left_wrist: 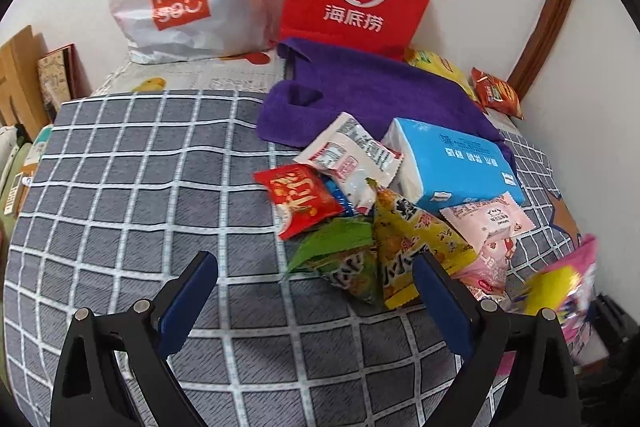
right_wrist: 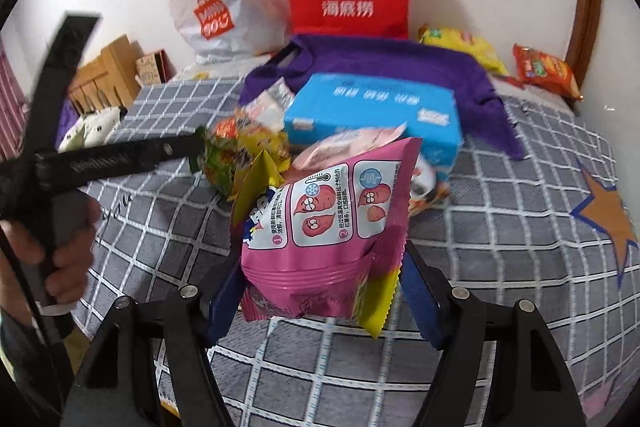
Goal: Organize snacks
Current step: 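Grasp the pink snack bag with the right tool while the left tool grasps the green snack bag, then carry the pink bag in the right tool while the left tool carries the green bag over the purple towel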
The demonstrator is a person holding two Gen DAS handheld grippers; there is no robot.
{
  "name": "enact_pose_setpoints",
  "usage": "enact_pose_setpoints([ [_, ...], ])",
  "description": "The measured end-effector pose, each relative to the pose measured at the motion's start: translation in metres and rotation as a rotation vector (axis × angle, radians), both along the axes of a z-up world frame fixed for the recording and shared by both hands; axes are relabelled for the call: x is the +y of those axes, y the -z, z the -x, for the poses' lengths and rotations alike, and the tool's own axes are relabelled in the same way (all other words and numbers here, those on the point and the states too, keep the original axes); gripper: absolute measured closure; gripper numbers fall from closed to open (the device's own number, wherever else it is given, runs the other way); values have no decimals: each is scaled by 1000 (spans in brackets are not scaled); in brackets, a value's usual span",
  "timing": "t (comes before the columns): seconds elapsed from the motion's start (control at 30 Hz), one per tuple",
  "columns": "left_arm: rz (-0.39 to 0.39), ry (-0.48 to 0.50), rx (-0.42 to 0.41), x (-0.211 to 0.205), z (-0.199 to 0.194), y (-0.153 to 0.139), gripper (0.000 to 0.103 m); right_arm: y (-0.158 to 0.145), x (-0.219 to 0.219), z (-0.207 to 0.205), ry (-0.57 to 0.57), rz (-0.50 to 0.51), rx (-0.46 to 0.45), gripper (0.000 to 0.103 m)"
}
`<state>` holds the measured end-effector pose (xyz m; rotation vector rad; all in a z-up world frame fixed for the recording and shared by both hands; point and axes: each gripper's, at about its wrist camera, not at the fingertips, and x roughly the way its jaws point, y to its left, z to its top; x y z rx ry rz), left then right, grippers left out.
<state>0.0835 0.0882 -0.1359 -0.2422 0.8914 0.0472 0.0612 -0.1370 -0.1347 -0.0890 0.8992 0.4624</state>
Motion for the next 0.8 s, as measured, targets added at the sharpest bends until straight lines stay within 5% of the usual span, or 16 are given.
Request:
enact_pose_setpoints([
  [0.1, -15, 6, 20, -4, -9, 8, 6, -9, -19, -4, 50, -2, -32, 31],
  [0.33, 30, 26, 56, -4, -26, 26, 36, -1, -60, -25, 188, 58, -64, 31],
  [0.57, 39, 46, 62, -9, -33, 37, 48, 38, -78, -51, 261, 60, 39, 31],
  [0.8, 90, 40, 52, 0, -25, 32, 54, 34, -81, -54, 264, 38, 33, 31],
])
